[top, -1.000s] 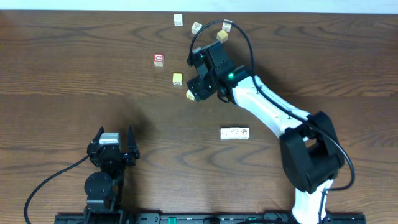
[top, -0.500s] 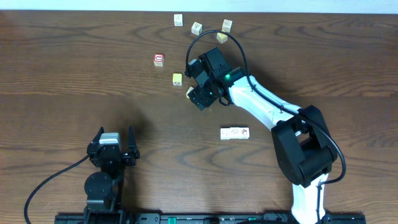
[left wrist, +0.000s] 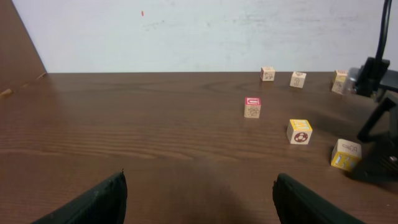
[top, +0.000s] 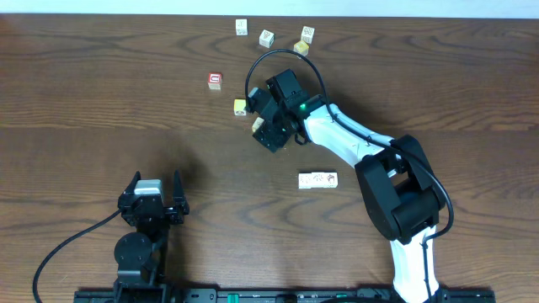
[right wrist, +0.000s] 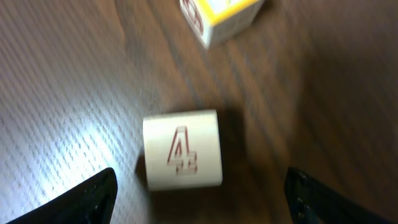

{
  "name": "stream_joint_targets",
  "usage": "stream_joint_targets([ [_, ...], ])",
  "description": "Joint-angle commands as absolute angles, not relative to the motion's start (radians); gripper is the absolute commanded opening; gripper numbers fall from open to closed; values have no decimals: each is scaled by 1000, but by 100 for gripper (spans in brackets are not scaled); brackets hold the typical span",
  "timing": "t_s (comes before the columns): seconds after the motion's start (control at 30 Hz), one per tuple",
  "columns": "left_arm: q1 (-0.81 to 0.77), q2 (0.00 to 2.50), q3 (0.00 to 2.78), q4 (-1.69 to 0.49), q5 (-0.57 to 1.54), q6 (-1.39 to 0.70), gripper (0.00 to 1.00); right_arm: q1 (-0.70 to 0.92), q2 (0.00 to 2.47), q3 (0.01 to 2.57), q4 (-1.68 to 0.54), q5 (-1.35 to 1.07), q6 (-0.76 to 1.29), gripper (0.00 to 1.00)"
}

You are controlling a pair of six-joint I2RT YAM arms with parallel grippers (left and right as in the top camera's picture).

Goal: Lift 5 blocks
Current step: 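Lower and close the right gripper on the number 4 block, then carry the number 4 block back toward the block row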

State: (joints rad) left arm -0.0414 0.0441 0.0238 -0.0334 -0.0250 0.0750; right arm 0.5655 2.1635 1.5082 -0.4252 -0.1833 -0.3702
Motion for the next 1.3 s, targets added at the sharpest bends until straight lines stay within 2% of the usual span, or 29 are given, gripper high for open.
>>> stream_joint_targets([
  [0.0,-45,43,4,-70,-36,67,75,584,2178,1524,-390,-184,-398,81],
  [0.13,-45,43,4,-70,-36,67,75,598,2178,1524,-366,-184,-398,72],
  [0.33,-45,43,4,-71,-36,67,75,617,2179,1524,-366,-184,-406,47],
  [0.43,-45,43,4,-70,-36,67,75,619,2179,1524,-366,-184,-405,39],
  [1.0,-45,43,4,-71,-36,67,75,619,2163,1601,-409,-68,-305,20],
  [1.2,-45,43,4,-70,-36,67,75,609,2099,1774,-547,-1,-203,1],
  [1.27,-45,43,4,-70,-36,67,75,592,2058,1806,-587,30,-152,1],
])
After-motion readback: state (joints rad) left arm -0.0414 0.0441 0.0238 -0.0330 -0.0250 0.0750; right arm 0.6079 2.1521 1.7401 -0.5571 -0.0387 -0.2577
